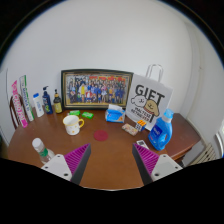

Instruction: Pour water

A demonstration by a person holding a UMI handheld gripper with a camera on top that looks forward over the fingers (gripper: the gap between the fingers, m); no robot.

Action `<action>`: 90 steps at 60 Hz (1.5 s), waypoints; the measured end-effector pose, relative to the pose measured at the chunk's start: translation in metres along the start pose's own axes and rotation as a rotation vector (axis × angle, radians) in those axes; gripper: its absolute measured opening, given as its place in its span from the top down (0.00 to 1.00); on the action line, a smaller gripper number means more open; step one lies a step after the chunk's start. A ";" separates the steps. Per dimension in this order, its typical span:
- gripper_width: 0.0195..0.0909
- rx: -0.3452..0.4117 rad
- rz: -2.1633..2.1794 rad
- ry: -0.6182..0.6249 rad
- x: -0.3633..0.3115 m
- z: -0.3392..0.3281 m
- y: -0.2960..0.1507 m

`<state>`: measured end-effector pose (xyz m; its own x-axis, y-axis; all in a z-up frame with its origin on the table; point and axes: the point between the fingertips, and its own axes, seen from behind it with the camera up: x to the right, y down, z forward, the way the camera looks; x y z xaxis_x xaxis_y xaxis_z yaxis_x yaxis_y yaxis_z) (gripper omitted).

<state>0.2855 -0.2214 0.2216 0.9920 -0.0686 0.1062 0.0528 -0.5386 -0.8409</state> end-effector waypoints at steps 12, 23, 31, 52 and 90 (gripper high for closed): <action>0.08 -0.044 -0.020 -0.021 -0.026 0.003 0.049; 0.07 -0.053 0.025 -0.069 -0.079 -0.004 0.101; 0.07 -0.032 0.038 -0.103 -0.128 -0.010 0.122; 0.07 0.080 0.070 -0.201 -0.237 0.025 0.119; 0.61 0.205 0.075 -0.179 -0.259 0.100 0.109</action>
<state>0.0453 -0.1786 0.0495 0.9975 0.0573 -0.0406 -0.0176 -0.3555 -0.9345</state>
